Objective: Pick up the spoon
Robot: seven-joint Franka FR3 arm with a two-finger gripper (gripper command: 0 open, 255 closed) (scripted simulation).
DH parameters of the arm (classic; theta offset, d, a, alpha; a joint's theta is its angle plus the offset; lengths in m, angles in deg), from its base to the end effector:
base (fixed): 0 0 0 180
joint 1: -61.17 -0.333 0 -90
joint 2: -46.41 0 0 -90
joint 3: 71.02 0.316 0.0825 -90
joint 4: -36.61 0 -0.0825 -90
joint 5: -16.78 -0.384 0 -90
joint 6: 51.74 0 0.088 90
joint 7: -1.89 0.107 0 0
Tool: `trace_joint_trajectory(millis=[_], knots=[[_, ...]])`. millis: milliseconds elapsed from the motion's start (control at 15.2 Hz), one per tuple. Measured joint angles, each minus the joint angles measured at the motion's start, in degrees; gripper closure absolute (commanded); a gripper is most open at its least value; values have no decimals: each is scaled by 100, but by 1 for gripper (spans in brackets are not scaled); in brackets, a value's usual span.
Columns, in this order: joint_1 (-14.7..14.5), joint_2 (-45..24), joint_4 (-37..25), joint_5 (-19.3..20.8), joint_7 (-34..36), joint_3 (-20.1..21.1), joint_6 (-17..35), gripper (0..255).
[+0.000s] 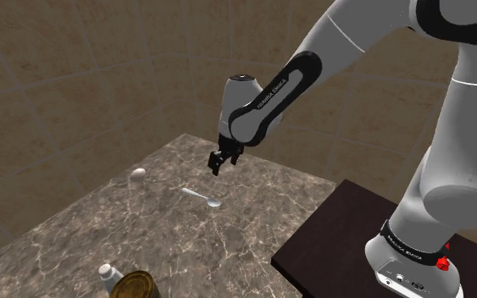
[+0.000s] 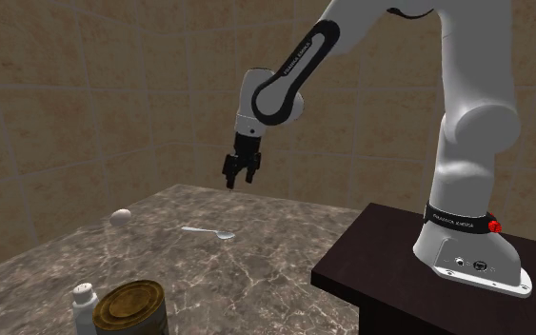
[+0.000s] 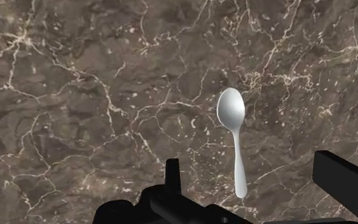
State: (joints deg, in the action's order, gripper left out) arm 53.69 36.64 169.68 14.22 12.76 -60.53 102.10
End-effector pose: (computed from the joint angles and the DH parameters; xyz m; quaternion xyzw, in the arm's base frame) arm 0.5136 0.1651 0.2874 -0.9941 -0.0398 -0.0872 0.0503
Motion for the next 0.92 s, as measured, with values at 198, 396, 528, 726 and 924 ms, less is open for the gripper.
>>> trace_joint_trajectory(millis=[198,396,528,726,924], knots=[[-165,-700,-433,221,271,-59,338,0],[-354,-1383,-1028,390,491,-156,500,0],[-474,-1830,-1450,469,600,-224,573,0],[-640,-2476,-2046,546,728,-319,700,0],[-727,-2860,-2388,578,781,-368,775,0]])
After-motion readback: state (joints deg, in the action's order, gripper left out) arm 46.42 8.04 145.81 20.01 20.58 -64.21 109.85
